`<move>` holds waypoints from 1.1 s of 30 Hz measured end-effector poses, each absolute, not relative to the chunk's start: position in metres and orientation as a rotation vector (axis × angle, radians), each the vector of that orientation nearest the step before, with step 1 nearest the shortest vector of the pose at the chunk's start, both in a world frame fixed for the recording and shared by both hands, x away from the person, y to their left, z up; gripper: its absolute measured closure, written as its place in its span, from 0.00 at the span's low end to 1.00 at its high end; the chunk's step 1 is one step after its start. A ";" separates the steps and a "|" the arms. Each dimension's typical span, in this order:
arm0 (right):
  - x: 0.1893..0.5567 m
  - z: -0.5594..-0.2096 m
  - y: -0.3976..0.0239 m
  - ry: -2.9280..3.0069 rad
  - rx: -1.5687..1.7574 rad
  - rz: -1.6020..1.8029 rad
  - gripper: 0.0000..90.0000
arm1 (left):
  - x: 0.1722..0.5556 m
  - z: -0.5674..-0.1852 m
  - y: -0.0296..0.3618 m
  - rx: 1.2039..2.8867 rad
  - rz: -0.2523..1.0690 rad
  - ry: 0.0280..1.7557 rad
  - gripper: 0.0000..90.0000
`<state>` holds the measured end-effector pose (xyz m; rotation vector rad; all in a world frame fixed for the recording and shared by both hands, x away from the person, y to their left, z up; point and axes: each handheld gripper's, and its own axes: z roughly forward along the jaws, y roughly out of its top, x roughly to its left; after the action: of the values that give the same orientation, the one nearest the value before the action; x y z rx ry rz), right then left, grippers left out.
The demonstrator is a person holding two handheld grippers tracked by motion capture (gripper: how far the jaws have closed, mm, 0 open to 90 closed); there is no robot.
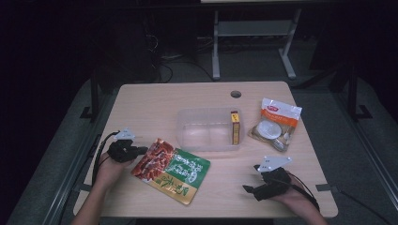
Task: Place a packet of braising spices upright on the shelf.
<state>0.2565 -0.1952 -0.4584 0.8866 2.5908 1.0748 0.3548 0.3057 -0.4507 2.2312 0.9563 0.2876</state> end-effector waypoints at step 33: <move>0.258 -0.461 -0.191 2.608 0.879 1.059 0.17 | 0.329 -0.439 0.286 2.228 0.189 0.758 1.00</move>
<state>0.2583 -0.1915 -0.4608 0.8787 2.6078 1.0594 0.3288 0.2860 -0.4392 2.2283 0.7584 0.1888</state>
